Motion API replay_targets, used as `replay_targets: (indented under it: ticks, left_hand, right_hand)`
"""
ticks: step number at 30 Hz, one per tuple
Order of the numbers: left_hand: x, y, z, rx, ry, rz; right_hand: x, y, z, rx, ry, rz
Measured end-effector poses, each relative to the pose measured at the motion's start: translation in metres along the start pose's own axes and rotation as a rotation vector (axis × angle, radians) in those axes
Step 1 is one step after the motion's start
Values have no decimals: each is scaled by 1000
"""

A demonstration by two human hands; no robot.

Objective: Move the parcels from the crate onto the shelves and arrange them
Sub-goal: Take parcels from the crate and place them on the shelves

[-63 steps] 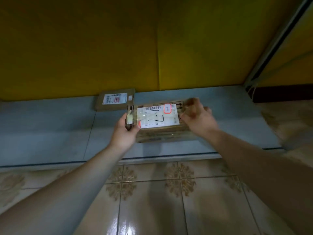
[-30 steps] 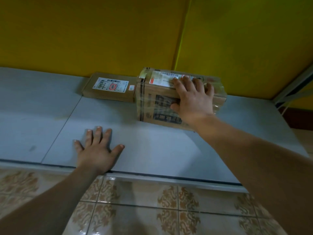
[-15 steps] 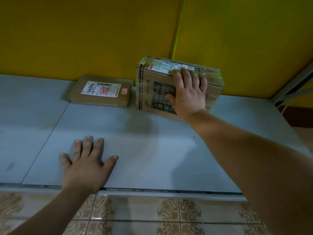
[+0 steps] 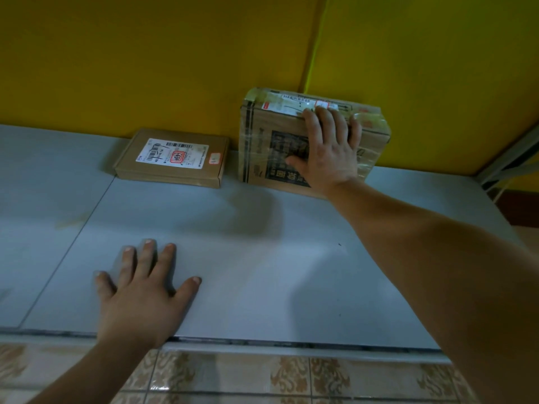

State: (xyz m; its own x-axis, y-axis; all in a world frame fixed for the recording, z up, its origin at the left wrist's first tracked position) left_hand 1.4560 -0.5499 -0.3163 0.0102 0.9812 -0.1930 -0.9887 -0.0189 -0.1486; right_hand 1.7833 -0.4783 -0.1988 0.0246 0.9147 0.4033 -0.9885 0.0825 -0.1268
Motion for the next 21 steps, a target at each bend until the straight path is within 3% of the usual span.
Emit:
replay_targets:
  ticks: [21]
  left_hand:
    - [1,1,-3,41,24,-4]
  right_hand:
    - [14,6,-13,59,-161,-22]
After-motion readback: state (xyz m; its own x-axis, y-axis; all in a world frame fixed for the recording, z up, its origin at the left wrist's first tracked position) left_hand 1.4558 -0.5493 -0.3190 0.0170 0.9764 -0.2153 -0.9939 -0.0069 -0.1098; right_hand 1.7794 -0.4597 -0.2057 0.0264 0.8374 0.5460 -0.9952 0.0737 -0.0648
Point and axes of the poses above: each hand's wrist, its own x-axis towards the middle knuckle, its own z-axis out of the back of the hand, y = z × x, the point moved 6 cm from there along x, towards the middle knuckle, and after that the axes turned 7 degrees about z, right-handed, at the moved point
